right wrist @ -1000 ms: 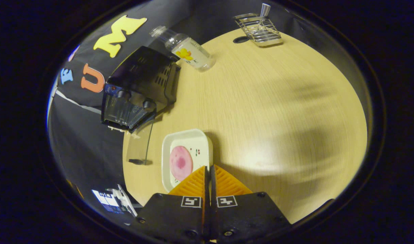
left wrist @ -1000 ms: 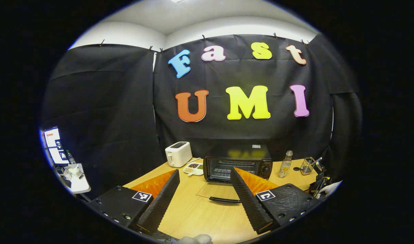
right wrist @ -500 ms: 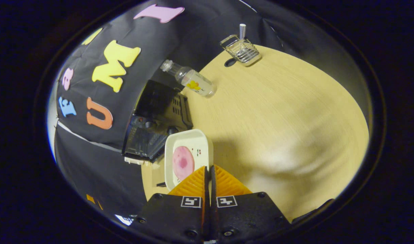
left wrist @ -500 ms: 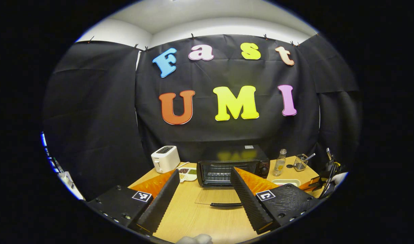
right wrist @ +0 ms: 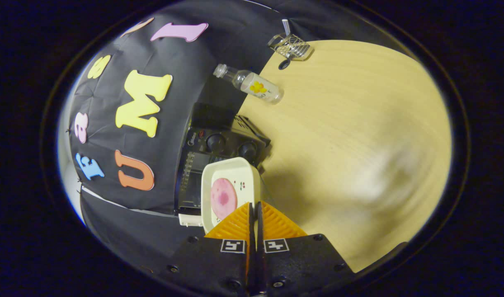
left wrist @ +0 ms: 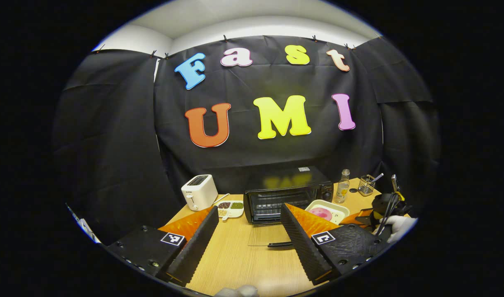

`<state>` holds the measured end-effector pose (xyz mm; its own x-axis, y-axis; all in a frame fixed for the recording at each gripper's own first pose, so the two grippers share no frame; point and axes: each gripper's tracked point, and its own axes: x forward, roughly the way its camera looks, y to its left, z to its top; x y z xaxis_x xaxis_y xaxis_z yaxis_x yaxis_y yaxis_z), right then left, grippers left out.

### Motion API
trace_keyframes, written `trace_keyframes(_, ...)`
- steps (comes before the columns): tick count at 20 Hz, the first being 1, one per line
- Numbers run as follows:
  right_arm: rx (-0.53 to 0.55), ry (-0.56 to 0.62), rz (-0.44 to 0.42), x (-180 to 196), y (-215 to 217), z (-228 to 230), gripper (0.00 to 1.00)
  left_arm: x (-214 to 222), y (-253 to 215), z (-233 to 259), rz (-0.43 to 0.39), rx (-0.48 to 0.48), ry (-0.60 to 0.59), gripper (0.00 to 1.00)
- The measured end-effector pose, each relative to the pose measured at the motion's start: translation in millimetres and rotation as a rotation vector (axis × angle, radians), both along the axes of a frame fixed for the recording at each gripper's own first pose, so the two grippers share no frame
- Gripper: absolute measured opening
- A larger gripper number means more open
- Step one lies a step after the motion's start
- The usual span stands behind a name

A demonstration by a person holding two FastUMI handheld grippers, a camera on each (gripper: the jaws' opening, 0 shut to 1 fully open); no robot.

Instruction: Open the electric oven with the left hand, put the food in, and close the electric oven.

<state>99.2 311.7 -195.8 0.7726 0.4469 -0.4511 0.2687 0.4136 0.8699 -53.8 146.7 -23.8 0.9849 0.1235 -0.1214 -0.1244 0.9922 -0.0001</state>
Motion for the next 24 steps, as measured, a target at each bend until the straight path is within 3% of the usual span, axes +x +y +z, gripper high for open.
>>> trace_keyframes(4, 0.028, 0.000, -0.018, 26, 51, -2, 0.04, 4, 14, -7, 0.013, -0.006, 0.023, 0.96)
trace_keyframes(9, 0.035, -0.004, -0.069, 72, 84, -6, 0.04, 13, 27, -16, 0.032, 0.004, 0.045, 0.96)
trace_keyframes(17, 0.026, -0.072, -0.140, 152, 97, -1, 0.04, 29, 42, -35, 0.056, -0.014, 0.078, 0.96)
trace_keyframes(21, -0.044, -0.130, -0.131, 169, 95, -4, 0.04, 32, 48, -38, 0.069, -0.007, 0.082, 0.96)
trace_keyframes(24, -0.001, -0.161, -0.100, 172, 100, -1, 0.08, 33, 51, -38, 0.078, -0.010, 0.079, 0.96)
